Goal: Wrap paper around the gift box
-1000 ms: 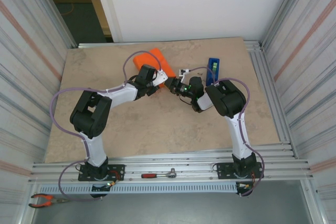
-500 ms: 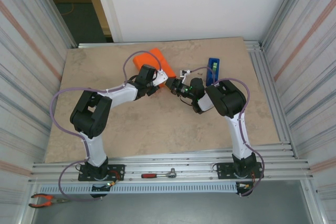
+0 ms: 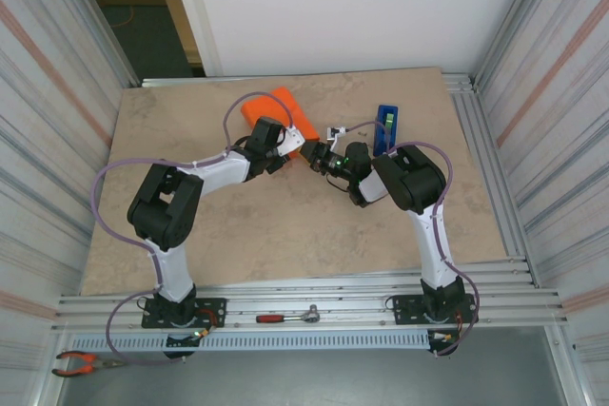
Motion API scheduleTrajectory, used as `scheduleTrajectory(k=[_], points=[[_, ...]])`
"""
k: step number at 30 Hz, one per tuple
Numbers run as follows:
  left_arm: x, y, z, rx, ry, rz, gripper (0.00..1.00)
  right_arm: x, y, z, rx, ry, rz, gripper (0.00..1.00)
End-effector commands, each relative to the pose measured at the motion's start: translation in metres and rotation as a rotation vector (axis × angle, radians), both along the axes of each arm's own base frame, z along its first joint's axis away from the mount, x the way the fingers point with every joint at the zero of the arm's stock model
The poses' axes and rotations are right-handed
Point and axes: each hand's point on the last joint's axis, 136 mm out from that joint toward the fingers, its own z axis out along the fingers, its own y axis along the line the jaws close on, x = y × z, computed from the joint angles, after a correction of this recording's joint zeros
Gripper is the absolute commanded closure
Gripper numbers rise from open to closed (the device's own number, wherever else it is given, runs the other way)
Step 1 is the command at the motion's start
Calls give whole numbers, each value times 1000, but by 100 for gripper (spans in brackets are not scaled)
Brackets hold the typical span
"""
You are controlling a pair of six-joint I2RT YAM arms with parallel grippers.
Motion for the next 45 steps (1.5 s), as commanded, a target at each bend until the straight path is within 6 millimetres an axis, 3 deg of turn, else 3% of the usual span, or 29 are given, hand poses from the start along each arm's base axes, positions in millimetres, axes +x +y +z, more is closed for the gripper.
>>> scheduleTrajectory(k=[1, 17, 38, 41, 45], points=[[-29, 4, -49, 54, 175, -29, 52, 15, -21, -7, 23, 50, -84, 64], [-29, 3, -49, 54, 174, -31, 52, 19, -21, -3, 55, 83, -129, 61], [-29, 3, -49, 56, 175, -32, 52, 9, -31, -17, 30, 123, -150, 57], [-30, 4, -50, 58, 177, -33, 52, 7, -35, -15, 20, 115, -150, 68], [-29, 3, -50, 59, 177, -33, 52, 1, -41, -19, 0, 125, -138, 98]])
